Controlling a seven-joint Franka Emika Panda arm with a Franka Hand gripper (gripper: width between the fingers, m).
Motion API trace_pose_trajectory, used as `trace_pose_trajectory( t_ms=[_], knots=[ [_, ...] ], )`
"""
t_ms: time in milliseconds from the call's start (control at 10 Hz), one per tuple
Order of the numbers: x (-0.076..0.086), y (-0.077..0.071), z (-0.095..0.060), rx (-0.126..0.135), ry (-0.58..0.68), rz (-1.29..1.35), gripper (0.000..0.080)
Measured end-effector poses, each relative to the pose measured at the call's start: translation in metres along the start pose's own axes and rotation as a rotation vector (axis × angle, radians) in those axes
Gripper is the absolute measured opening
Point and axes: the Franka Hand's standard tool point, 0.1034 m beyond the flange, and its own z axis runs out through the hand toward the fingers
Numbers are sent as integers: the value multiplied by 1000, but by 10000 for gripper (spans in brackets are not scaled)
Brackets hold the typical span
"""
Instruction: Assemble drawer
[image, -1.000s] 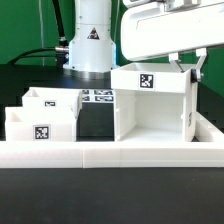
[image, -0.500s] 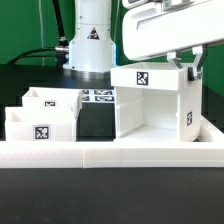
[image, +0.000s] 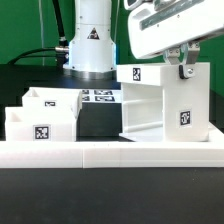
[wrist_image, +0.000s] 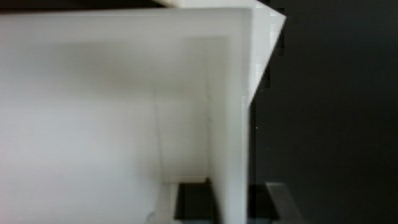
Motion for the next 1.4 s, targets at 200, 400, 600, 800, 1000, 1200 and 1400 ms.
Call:
trace_pose_trajectory(
  t_ms=[200, 400, 600, 800, 1000, 1200, 1400],
  knots=[
    [1, -5, 2, 3, -2, 139, 52],
    [3, -10, 7, -22, -12, 193, 52],
    [4, -13, 12, -54, -29, 202, 52],
    [4, -14, 15, -72, -40, 204, 54],
    [5, -15, 16, -87, -49, 204, 54],
    [5, -14, 17, -87, -49, 198, 54],
    [1, -14, 15, -92, -60, 127, 427]
  ],
)
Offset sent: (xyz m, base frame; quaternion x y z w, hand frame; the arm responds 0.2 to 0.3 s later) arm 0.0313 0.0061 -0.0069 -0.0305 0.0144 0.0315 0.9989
